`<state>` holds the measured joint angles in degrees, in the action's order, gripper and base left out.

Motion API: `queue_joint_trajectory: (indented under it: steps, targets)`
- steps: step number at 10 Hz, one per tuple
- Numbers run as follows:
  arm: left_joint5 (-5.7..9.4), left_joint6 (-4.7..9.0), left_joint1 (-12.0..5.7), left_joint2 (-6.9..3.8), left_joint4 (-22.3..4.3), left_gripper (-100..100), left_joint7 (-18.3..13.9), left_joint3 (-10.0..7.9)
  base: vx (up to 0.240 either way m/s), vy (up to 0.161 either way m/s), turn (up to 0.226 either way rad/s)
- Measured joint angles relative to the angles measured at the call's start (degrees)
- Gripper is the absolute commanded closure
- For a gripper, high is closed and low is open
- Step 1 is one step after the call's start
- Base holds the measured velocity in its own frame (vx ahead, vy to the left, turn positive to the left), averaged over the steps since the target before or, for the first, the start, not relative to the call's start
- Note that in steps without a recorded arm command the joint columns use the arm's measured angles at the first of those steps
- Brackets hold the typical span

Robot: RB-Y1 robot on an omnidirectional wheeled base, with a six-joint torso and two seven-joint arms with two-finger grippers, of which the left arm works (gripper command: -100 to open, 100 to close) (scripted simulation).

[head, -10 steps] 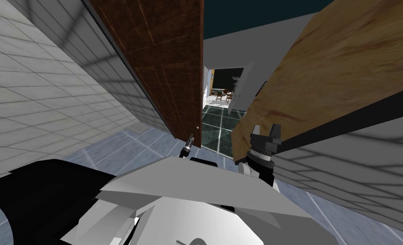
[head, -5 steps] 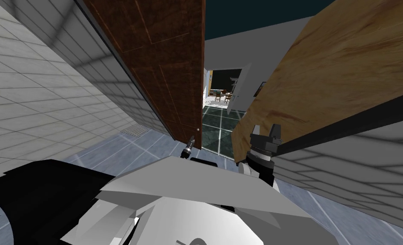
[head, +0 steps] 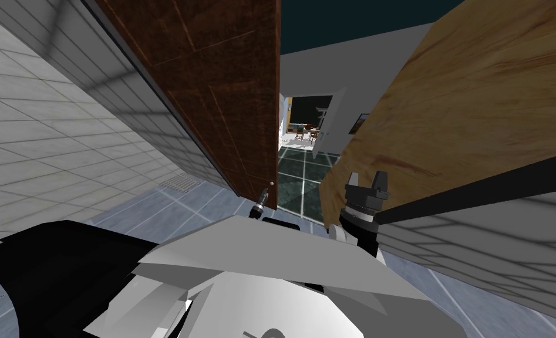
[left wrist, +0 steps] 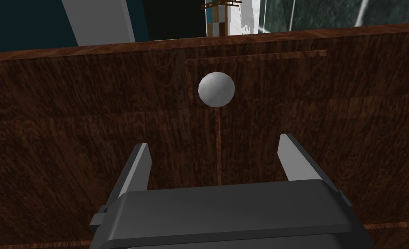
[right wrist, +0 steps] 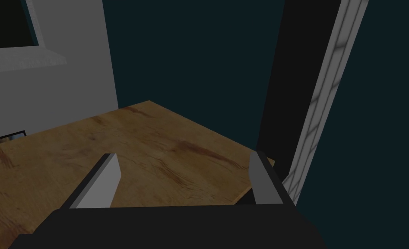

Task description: Push the door open

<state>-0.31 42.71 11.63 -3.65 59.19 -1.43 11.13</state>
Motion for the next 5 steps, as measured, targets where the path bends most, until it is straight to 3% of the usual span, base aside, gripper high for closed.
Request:
queue_joint_trajectory:
  steps: [4, 5]
  targets:
    - [0.22, 0.36, -0.92, 0.50, -1.3, -100, 0.2, -0.63, 0.211, -0.026, -0.022]
    - [0.26, 0.46, -1.10, 0.81, -1.7, -100, 0.2, -0.76, 0.078, -0.015, 0.012]
